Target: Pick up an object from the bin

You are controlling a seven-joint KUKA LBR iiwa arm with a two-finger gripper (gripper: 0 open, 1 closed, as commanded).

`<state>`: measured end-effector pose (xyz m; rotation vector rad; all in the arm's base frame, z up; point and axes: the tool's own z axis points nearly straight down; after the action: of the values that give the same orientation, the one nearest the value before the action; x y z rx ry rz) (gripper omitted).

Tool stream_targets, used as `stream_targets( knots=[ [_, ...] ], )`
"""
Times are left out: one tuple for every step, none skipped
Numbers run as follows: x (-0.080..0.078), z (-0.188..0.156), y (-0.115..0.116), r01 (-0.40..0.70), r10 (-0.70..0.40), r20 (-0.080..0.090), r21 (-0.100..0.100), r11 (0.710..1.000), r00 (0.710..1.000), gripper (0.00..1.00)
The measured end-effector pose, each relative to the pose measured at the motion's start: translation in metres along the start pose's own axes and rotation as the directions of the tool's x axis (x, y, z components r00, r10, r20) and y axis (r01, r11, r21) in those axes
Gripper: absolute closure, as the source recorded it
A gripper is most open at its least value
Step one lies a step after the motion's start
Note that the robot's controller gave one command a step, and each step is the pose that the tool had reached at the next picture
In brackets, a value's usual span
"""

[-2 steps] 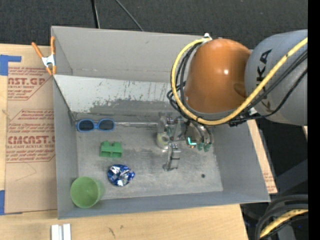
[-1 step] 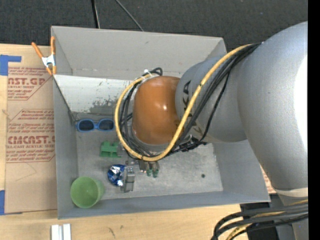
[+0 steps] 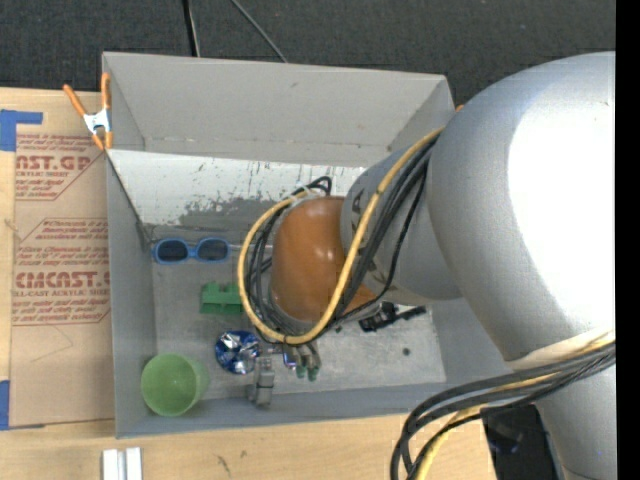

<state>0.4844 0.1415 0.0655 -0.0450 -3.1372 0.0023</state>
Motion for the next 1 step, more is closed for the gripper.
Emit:
stream_targets(
  knots=[
    [-0.0010,-0.0038,0.0016,0.002,-0.002,0.003,-0.003,1.000,1.000,1.00]
  ],
)
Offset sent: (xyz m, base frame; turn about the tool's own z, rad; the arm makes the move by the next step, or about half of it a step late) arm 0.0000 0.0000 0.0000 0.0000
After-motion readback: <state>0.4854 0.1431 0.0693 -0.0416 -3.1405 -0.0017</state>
